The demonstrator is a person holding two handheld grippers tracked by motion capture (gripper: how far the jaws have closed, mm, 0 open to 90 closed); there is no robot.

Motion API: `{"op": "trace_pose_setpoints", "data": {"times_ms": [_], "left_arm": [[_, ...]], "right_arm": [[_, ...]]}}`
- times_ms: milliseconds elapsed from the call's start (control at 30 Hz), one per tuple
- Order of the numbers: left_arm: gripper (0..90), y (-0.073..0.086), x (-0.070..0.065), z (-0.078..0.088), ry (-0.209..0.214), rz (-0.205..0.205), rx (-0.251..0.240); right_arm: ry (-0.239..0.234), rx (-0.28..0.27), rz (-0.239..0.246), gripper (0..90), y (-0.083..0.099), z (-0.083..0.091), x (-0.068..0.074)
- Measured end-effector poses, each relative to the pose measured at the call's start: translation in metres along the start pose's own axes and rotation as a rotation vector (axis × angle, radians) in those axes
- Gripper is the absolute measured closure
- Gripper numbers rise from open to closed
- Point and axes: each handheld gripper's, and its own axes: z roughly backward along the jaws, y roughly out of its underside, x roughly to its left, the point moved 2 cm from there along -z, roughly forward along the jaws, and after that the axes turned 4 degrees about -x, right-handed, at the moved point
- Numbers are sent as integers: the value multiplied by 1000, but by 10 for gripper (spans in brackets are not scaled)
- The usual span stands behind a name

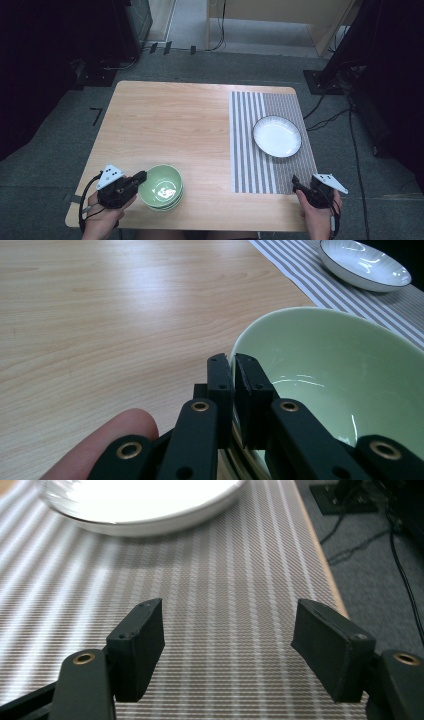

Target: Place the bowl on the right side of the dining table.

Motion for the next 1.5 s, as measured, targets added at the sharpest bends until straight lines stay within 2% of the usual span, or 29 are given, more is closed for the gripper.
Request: {"op": "trace_pose_setpoints", "data": {"times_ms": [67,100,133,167,300,533,667,733,767,800,933,1000,1133,1267,1300,1333,1367,1433,1467,1500], "left_arm": [[863,0,-1,0,-7,-1,-3],[865,-1,-2,0,-16,-8,-10],[868,-1,-2,0,-16,-8,-10],[869,-1,-3,1,-19,-12,-19],[870,-1,-5,1,-30,-27,-27],[873,-3,-9,2,-43,-50,-49],[874,-4,-9,2,-44,-56,-52],[874,-4,-10,2,-47,-55,-56],[874,-4,-10,2,-47,-55,-56],[874,-5,-10,3,-47,-58,-56],[873,-5,-11,3,-51,-63,-65],[874,-6,-12,4,-53,-74,-68],[875,-6,-12,4,-56,-76,-74],[877,-8,-14,7,-62,-81,-109],[879,-8,-14,7,-62,-81,-109],[880,-8,-15,7,-60,-80,-115],[880,-8,-15,8,-58,-80,-123],[887,-9,-14,9,-50,-75,-134],[900,-12,-13,14,-47,-58,-170],[900,-12,-13,14,-47,-58,-170]], "right_arm": [[-5,-7,9,292,-1,2,5],[-22,-19,19,295,-4,5,15],[-22,-19,19,295,-4,5,15],[-37,-30,38,295,-6,7,25],[-65,-41,57,298,-9,10,38],[-100,-52,60,308,-13,14,50],[-134,-72,95,329,-18,20,61],[-164,-78,112,329,-22,22,71],[-164,-78,112,329,-22,22,71],[-191,-76,122,328,-24,24,77],[-221,-79,134,332,-27,27,86],[-265,-83,146,349,-30,29,95],[-308,-90,136,356,-35,31,104],[-354,-99,142,367,-43,33,122],[-354,-99,142,367,-43,33,122],[-384,-101,139,373,-46,33,128],[-384,-101,139,373,-46,33,128],[-413,-100,144,373,-49,33,139],[-423,-94,147,371,-50,33,143],[-423,-94,147,371,-50,33,143]]}}
